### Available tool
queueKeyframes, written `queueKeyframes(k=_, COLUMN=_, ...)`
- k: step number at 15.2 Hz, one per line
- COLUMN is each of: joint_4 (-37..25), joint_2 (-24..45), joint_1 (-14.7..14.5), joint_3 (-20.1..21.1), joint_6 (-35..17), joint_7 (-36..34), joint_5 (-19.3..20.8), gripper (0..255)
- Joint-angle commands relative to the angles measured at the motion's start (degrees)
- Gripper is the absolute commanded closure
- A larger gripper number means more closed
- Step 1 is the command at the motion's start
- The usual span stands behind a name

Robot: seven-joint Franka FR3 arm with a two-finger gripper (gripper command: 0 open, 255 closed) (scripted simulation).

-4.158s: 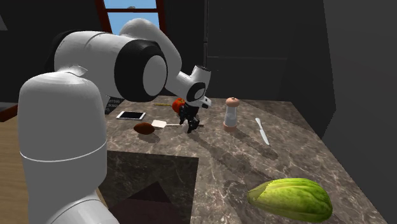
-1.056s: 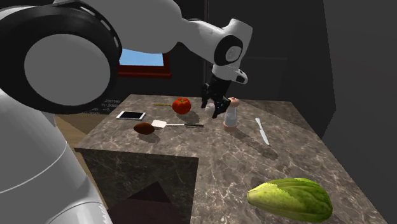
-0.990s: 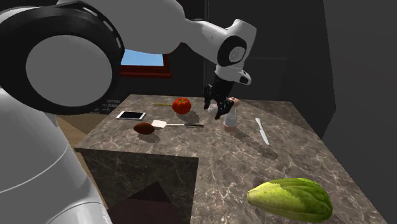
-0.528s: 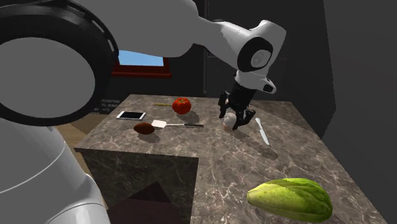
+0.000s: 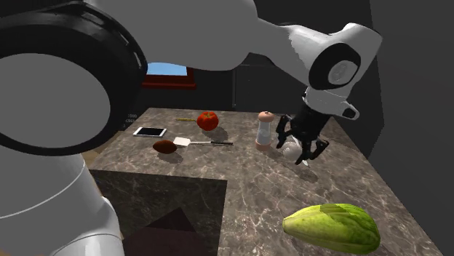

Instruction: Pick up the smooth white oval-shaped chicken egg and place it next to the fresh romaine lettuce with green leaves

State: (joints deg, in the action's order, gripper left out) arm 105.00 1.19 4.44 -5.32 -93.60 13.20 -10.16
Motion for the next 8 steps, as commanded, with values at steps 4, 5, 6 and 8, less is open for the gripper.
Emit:
queueKeyframes(k=4, joint_4=-4.68, joint_2=3.65, joint_1=3.61, joint_3=-3.36, joint_6=2.17, joint_7=6.66, joint_5=1.0, gripper=255)
queueKeyframes(k=5, joint_4=-5.87, joint_2=4.56, joint_1=4.31, joint_3=-3.97, joint_6=2.64, joint_7=7.9, joint_5=1.11, gripper=255)
queueKeyframes(k=6, joint_4=-7.14, joint_2=5.54, joint_1=5.04, joint_3=-4.55, joint_6=3.14, joint_7=9.13, joint_5=1.21, gripper=255)
queueKeyframes(k=8, joint_4=-9.92, joint_2=7.65, joint_1=6.52, joint_3=-5.66, joint_6=4.2, joint_7=11.58, joint_5=1.32, gripper=255)
